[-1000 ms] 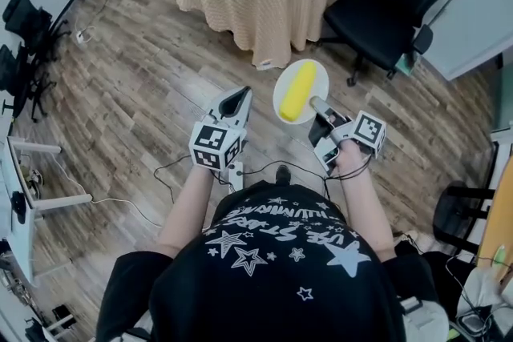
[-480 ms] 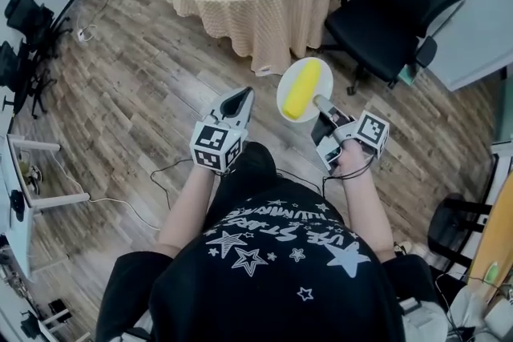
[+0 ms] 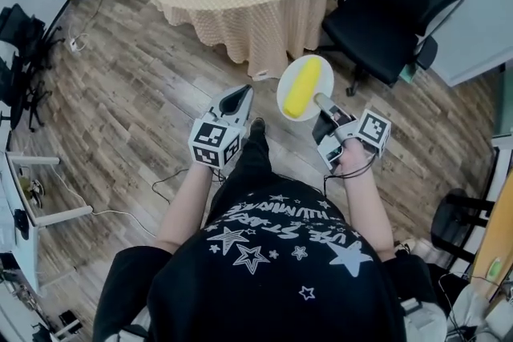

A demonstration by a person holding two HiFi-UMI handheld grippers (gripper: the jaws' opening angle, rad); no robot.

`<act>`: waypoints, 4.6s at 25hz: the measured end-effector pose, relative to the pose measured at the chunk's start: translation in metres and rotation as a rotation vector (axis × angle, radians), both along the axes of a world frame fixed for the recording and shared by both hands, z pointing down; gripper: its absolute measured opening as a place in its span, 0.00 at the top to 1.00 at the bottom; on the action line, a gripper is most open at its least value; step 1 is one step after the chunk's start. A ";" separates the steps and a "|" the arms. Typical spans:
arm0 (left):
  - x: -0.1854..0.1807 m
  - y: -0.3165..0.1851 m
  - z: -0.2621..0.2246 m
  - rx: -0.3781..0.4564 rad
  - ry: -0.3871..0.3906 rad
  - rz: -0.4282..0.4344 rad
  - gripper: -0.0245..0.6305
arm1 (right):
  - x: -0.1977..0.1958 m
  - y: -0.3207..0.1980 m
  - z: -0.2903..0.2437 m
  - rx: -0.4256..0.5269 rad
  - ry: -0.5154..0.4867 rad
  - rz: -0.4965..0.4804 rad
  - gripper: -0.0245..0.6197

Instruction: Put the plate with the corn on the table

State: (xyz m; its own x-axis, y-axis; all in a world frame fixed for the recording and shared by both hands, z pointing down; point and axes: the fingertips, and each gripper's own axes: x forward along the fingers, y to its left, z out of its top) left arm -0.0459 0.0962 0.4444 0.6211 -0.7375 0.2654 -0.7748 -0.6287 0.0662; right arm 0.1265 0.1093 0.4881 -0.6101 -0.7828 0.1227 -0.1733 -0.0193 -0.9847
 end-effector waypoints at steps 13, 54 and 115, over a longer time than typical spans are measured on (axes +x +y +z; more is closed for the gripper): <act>-0.007 -0.140 -0.004 0.017 -0.002 0.074 0.95 | -0.016 -0.130 -0.009 0.025 0.032 0.013 0.89; -0.048 -0.400 0.013 -0.015 0.045 0.018 0.95 | -0.026 -0.392 0.009 0.017 0.013 0.053 0.89; 0.030 -0.576 0.040 -0.131 -0.057 -0.235 0.95 | 0.056 -0.609 0.130 -0.253 0.127 -0.135 0.89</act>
State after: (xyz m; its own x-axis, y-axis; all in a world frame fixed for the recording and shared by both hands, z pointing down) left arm -0.0155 -0.4803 0.4846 0.4185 -0.8165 0.3976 -0.9031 -0.4205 0.0870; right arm 0.1823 -0.4994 0.6178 -0.6734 -0.6309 0.3853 -0.3126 -0.2293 -0.9218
